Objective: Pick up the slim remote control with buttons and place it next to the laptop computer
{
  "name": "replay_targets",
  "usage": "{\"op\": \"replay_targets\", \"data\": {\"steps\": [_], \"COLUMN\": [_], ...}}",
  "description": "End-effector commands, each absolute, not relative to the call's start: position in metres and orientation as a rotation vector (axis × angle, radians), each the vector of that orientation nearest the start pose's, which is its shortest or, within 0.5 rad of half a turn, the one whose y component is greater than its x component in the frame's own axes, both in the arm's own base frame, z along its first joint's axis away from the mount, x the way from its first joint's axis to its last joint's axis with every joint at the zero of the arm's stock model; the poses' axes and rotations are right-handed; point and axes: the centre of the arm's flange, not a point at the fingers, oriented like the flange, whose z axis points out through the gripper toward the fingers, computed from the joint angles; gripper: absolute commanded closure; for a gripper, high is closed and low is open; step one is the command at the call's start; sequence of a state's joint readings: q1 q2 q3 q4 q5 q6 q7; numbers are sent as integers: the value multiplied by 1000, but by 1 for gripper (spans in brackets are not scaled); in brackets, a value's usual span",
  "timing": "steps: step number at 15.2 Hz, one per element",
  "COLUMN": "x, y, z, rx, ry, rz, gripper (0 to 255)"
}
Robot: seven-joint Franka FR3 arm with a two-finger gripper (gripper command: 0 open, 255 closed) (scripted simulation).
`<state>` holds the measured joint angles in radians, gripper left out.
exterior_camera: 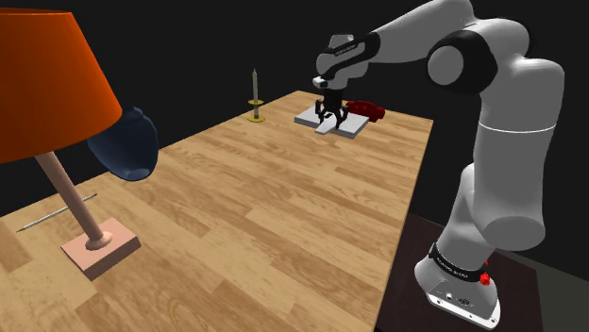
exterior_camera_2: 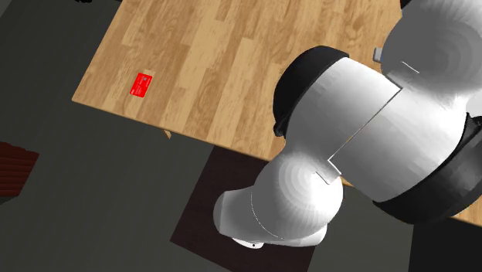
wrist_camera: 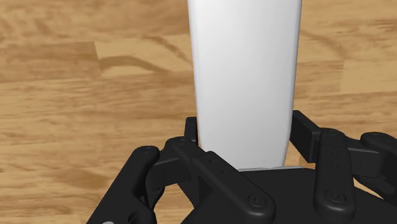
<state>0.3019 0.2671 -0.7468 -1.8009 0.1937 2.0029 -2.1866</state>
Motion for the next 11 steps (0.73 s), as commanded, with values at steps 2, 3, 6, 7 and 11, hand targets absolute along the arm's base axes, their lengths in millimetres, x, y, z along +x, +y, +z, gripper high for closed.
{"op": "replay_targets", "data": {"steps": [2, 3, 6, 7, 11], "x": [590, 590, 590, 590, 590], "y": [-247, -247, -247, -247, -247], "z": [428, 423, 407, 402, 381], "rx": [2086, 2086, 2086, 2086, 2086], "ry": [2334, 2334, 2334, 2334, 2334], "rz": [1, 1, 1, 1, 1], "gripper": [255, 255, 255, 255, 255]}}
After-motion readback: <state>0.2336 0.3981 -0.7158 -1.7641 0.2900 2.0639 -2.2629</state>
